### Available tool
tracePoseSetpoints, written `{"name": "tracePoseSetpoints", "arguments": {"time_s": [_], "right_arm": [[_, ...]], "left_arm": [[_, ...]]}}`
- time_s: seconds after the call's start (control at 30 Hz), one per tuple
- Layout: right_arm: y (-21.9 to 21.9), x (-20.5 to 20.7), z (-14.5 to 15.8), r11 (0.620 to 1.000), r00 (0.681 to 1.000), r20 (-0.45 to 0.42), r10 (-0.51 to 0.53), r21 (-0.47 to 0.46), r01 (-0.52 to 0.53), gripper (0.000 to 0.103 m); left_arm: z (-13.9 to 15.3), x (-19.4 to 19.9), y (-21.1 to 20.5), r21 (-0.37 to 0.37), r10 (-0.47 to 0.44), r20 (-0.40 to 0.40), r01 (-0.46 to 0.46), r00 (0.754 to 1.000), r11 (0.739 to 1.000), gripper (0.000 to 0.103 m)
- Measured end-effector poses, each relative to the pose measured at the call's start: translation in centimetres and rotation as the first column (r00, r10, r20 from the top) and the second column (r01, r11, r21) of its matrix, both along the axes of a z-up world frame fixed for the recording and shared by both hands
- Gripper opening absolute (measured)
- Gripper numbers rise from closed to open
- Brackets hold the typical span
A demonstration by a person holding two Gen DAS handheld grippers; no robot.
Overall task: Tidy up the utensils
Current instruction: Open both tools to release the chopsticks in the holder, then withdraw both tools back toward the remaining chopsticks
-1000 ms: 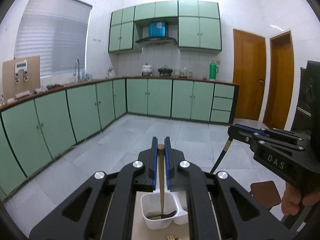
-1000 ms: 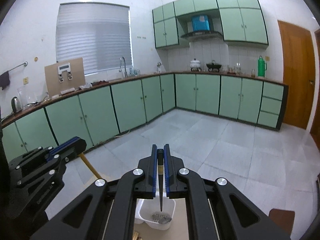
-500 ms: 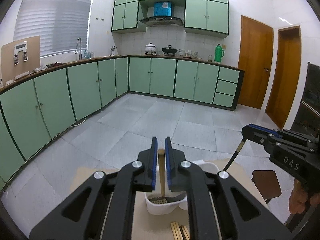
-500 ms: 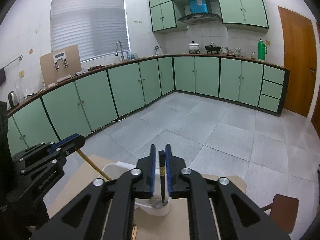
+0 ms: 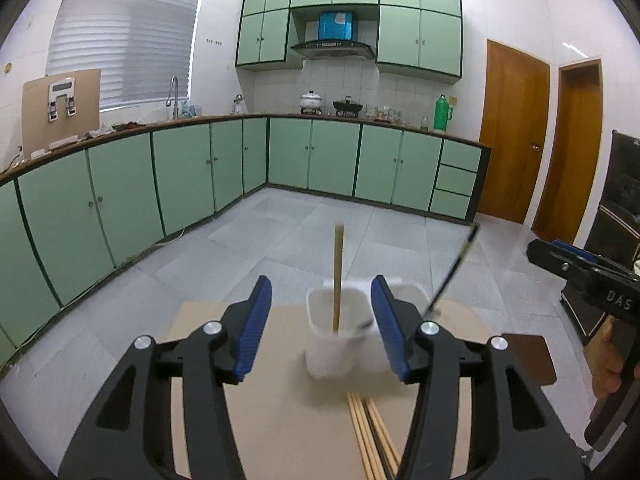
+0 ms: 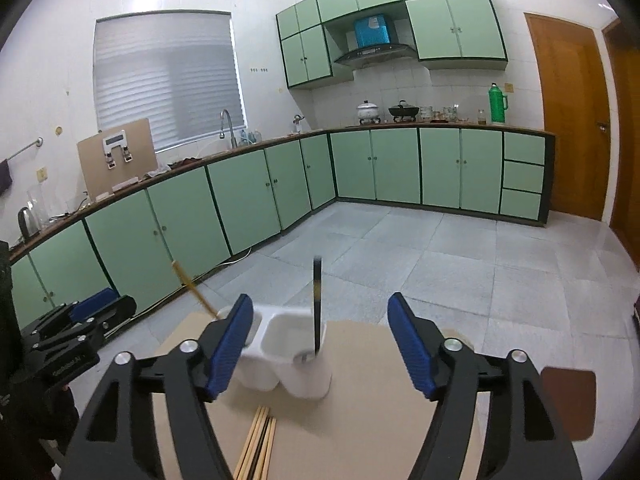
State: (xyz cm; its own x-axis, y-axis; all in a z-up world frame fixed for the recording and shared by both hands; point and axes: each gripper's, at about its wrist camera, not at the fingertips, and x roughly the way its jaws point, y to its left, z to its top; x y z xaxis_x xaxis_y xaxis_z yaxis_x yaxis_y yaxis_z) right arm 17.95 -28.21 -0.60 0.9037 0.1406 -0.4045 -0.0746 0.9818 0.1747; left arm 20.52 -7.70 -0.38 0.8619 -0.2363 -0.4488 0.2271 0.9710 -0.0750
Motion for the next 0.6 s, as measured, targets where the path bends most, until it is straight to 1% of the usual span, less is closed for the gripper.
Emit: {"name": "tracePoseSetpoints", "arguments": {"time_s": [0.07, 0.17, 0.27, 0.37, 0.43, 0.47, 0.6], "right_arm": [[0.1, -1.9, -1.0, 1.0, 1.0, -0.012, 0.003, 0.008, -0.003, 0.074], [0.5, -4.0, -2.7, 1.0, 0.999, -0.044, 0.004, 0.017, -0.003, 0.077], [1.2, -6.2, -5.2, 1.0, 0.996, -0.09, -0.002, 0.009, 0.003, 0.079], [2.0, -8.1, -7.6, 1.0, 0.99, -0.144, 0.002, 0.018, 0.001, 0.081], [2.6, -9.1, -9.2, 1.0, 0.984, -0.18, 0.003, 0.014, -0.001, 0.081], [3.0, -9.8, -10.2, 1.0, 0.979, -0.204, 0.004, 0.005, -0.003, 0.081], [4.5, -11.9, -13.4, 0.999, 0.962, -0.272, 0.007, -0.03, -0.016, 0.081]], "left_arm": [[-0.8, -1.4, 0.4, 0.002, -0.003, -0.017, 0.003, 1.0, 1.0, 0.054], [-2.6, -3.7, 0.8, 0.025, -0.002, -0.051, 0.004, 0.999, 1.0, 0.056], [-5.0, -6.1, 1.3, 0.033, -0.009, -0.109, 0.012, 0.994, 0.999, 0.057], [-8.0, -8.2, 1.7, 0.068, -0.007, -0.173, 0.02, 0.985, 0.997, 0.057], [-9.5, -9.1, 2.1, 0.076, -0.008, -0.211, 0.024, 0.977, 0.997, 0.057], [-10.5, -9.7, 2.3, 0.08, -0.007, -0.236, 0.027, 0.972, 0.996, 0.057], [-13.4, -11.6, 2.9, 0.117, 0.006, -0.294, 0.03, 0.956, 0.993, 0.057]]}}
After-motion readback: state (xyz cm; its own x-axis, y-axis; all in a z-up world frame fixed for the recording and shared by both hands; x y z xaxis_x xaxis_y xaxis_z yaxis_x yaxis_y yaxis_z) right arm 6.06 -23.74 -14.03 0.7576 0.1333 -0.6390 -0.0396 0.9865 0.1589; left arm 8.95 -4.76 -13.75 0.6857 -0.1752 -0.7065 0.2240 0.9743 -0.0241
